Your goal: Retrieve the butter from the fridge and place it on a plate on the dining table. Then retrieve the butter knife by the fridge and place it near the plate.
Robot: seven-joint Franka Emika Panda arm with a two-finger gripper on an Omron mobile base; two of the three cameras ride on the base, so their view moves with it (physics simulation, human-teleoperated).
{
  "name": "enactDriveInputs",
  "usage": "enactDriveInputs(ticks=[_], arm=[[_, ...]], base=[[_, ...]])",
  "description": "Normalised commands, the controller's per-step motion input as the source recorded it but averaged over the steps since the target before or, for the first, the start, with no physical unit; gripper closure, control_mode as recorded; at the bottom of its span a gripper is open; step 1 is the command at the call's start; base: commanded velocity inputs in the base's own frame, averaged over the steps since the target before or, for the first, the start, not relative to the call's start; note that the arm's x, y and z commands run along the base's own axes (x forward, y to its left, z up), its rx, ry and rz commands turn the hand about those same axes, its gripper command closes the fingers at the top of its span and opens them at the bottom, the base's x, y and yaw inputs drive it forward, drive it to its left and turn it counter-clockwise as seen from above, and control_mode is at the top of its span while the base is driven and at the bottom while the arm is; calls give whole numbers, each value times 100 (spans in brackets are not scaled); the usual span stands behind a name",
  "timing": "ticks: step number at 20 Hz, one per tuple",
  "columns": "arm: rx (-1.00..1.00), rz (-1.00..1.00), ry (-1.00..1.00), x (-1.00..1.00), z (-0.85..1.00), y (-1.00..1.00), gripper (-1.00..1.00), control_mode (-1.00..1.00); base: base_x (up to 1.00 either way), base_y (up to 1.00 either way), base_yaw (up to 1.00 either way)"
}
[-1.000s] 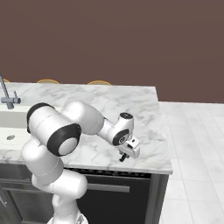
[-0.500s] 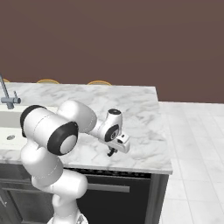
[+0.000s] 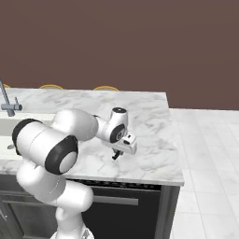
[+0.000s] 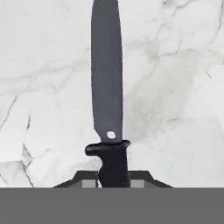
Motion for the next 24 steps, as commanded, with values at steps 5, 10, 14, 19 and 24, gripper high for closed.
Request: enactDriveInputs(ticks=[5,10,14,19,24], arm=[[0,20,-1,-19,84,21,100,-100],[0,23,0,-43,93,35,100,-100],[0,28,-2,-65,77,50,100,-100],[0,15,-10,-63,79,78,100,-100],[0,-5,-8,-50,68,72,100,-100]], base=[[0,0,0],[0,0,0],[0,0,0],[0,0,0],[0,0,0]])
